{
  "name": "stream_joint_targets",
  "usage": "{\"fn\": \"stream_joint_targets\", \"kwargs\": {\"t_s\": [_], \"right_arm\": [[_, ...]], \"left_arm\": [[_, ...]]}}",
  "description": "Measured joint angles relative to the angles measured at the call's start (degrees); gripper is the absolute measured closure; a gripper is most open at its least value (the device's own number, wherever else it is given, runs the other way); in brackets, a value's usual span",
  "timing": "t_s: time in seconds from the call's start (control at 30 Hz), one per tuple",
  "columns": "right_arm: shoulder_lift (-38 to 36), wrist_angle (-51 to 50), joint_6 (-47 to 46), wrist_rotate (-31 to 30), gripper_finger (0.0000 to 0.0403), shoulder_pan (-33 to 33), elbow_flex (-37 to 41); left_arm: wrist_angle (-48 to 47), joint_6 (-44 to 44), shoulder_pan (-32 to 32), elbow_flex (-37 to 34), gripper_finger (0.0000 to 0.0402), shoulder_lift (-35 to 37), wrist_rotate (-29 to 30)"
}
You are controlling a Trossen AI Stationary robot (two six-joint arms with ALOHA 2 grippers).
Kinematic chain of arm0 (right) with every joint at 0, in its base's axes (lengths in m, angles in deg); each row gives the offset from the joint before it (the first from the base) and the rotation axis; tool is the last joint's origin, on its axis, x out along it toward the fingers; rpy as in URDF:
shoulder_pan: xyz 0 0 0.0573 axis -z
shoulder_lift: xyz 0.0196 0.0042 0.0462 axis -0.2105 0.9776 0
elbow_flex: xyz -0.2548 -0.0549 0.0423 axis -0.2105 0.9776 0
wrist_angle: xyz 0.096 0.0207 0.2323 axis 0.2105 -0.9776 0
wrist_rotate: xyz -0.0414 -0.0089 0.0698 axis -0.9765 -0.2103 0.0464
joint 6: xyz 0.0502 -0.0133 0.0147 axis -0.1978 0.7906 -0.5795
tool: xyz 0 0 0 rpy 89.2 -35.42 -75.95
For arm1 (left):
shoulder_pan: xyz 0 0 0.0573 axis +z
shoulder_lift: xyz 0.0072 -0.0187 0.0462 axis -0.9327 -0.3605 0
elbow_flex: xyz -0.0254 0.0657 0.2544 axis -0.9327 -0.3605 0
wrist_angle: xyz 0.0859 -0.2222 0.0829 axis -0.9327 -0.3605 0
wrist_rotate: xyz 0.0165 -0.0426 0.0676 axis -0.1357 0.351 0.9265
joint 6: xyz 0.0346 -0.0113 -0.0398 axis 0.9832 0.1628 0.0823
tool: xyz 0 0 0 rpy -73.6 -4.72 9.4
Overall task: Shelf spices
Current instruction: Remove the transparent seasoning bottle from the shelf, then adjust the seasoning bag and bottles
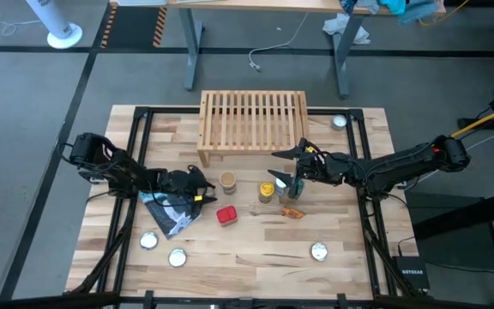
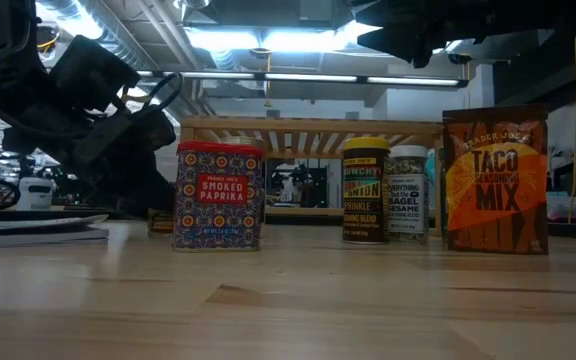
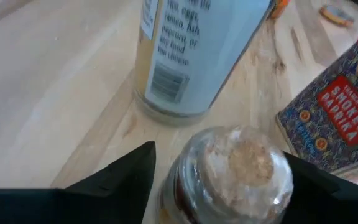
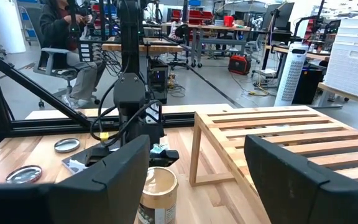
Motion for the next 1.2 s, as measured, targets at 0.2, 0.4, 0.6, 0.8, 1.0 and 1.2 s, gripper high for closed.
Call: {"fn": "stream_joint_targets", "kwargs": {"t_s": [0.2, 0.4, 0.6, 0.8, 1.0, 1.2], "right_arm": [[0.0, 0.1, 0.0, 0.0, 0.0134, 0.0, 0.0], [0.0, 2.2, 2.8, 0.0, 0.0134, 0.0, 0.0], [0.0, 3.8, 5.9, 0.0, 0.0134, 0.0, 0.0], [-1.0, 3.5, 7.3, 0.0, 0.0134, 0.0, 0.0], [-8.2, -0.2, 7.4, 0.6, 0.0134, -0.1, 0.0], [-19.0, -13.9, 3.7, 4.2, 0.0134, -0.1, 0.0]], "left_arm": [[3.8, 0.0, 0.7, 0.0, 0.0146, 1.3, 0.0], [4.0, 0.3, 1.2, 0.0, 0.0145, 4.2, 0.0], [3.9, 0.3, 1.2, 0.0, 0.0145, 8.1, 0.0], [2.3, 2.0, 1.2, 0.0, 0.0145, 14.5, 0.0], [-3.9, 4.0, 1.2, 0.0, 0.0145, 26.0, 0.0], [-16.1, 4.2, 1.2, 0.0, 0.0145, 41.6, 0.1]]}}
